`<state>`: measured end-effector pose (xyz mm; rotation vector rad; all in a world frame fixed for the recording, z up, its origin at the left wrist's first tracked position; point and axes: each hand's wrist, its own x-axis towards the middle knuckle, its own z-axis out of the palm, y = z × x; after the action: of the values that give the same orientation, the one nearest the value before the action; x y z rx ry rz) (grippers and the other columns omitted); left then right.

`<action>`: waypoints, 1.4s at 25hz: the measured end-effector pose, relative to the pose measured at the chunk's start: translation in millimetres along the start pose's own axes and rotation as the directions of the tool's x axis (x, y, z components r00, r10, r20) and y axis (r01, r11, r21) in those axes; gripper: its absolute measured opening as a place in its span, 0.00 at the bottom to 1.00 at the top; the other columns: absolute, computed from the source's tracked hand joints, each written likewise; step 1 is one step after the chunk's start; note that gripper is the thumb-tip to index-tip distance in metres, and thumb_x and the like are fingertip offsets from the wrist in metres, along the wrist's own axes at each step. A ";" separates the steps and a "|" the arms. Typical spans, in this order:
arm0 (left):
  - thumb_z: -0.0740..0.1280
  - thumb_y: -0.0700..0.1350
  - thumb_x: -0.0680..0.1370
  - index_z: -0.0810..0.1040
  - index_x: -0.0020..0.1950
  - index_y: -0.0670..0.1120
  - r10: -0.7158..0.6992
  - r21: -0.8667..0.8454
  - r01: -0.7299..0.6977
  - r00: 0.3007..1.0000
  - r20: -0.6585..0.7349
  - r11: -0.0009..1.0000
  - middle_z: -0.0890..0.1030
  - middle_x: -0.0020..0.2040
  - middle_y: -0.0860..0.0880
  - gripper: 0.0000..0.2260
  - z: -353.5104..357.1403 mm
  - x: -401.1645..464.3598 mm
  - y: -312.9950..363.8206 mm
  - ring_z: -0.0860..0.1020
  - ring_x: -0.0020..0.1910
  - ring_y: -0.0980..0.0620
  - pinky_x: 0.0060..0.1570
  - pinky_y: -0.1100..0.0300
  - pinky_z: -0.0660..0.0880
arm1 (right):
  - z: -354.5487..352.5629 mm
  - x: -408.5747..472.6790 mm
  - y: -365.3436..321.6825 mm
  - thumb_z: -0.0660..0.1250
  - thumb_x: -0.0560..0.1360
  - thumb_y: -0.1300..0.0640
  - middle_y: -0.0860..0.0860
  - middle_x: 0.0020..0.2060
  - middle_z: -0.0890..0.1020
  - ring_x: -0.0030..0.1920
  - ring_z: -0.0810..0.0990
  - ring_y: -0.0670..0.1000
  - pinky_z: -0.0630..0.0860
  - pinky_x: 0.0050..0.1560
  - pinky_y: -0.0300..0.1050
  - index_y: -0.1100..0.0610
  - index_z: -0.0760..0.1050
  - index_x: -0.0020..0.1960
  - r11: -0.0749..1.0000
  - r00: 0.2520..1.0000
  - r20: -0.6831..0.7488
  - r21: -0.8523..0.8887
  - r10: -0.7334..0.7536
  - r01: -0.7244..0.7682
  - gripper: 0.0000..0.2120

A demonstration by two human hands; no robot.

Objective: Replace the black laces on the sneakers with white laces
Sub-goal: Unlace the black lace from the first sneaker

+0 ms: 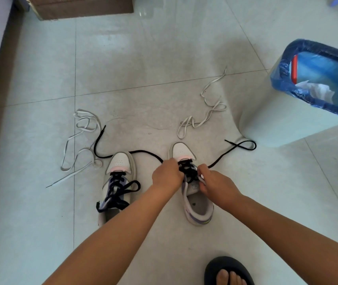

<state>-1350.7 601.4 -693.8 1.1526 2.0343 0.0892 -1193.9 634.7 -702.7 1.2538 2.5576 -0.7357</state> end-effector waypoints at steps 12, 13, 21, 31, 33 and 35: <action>0.65 0.41 0.75 0.71 0.55 0.43 0.182 0.352 -0.098 0.960 -0.213 0.931 0.77 0.45 0.47 0.10 -2.1 -6.6 -36.5 0.78 0.40 0.49 0.32 0.58 0.68 | -2.9 -4.0 2.8 0.59 0.77 0.55 0.48 0.36 0.68 0.32 0.67 0.51 0.60 0.30 0.44 0.53 0.58 0.49 0.998 0.998 0.004 0.036 0.060 -0.060 0.09; 0.61 0.44 0.78 0.69 0.55 0.42 0.016 0.042 -0.010 0.987 -0.158 0.999 0.76 0.45 0.46 0.09 -2.8 -4.7 -35.1 0.77 0.40 0.47 0.34 0.57 0.68 | -2.8 -5.8 4.0 0.59 0.78 0.53 0.48 0.36 0.70 0.32 0.68 0.51 0.62 0.30 0.45 0.53 0.58 0.50 0.996 0.997 -0.002 0.026 0.080 -0.080 0.09; 0.57 0.42 0.79 0.71 0.39 0.43 -0.066 -0.395 0.165 0.965 0.252 0.904 0.74 0.35 0.46 0.10 7.6 -11.5 -21.2 0.72 0.31 0.50 0.27 0.62 0.65 | 10.5 -12.5 9.3 0.51 0.81 0.47 0.54 0.43 0.81 0.41 0.80 0.57 0.65 0.33 0.44 0.57 0.66 0.55 0.964 0.990 0.075 -0.248 0.122 -0.100 0.14; 0.57 0.56 0.80 0.73 0.42 0.41 -0.197 -0.597 0.545 0.813 0.548 0.588 0.76 0.33 0.45 0.19 4.2 -16.2 -21.4 0.75 0.27 0.50 0.28 0.64 0.70 | 12.2 -12.4 10.5 0.52 0.81 0.50 0.55 0.42 0.81 0.40 0.80 0.58 0.64 0.33 0.44 0.58 0.65 0.57 0.973 0.987 0.066 -0.188 0.148 -0.133 0.13; 0.61 0.56 0.79 0.73 0.40 0.43 -0.168 -0.646 0.560 0.807 0.566 0.519 0.72 0.31 0.46 0.17 18.7 -20.9 -10.2 0.73 0.25 0.51 0.26 0.66 0.67 | 12.2 -12.8 10.2 0.52 0.81 0.50 0.55 0.42 0.81 0.40 0.80 0.59 0.64 0.33 0.44 0.58 0.65 0.57 0.976 0.988 0.059 -0.175 0.145 -0.132 0.13; 0.63 0.52 0.79 0.72 0.40 0.44 -0.135 -0.700 0.485 0.859 0.495 0.524 0.70 0.32 0.47 0.13 23.8 -19.5 -10.9 0.72 0.26 0.52 0.24 0.66 0.67 | 11.6 -14.1 10.5 0.52 0.82 0.50 0.54 0.42 0.81 0.40 0.80 0.58 0.64 0.33 0.44 0.58 0.65 0.57 0.976 0.989 0.058 -0.178 0.140 -0.127 0.13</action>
<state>-1337.2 573.2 -703.2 0.1571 1.4986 0.5196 -1177.5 624.5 -710.8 1.3031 2.3950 -0.5068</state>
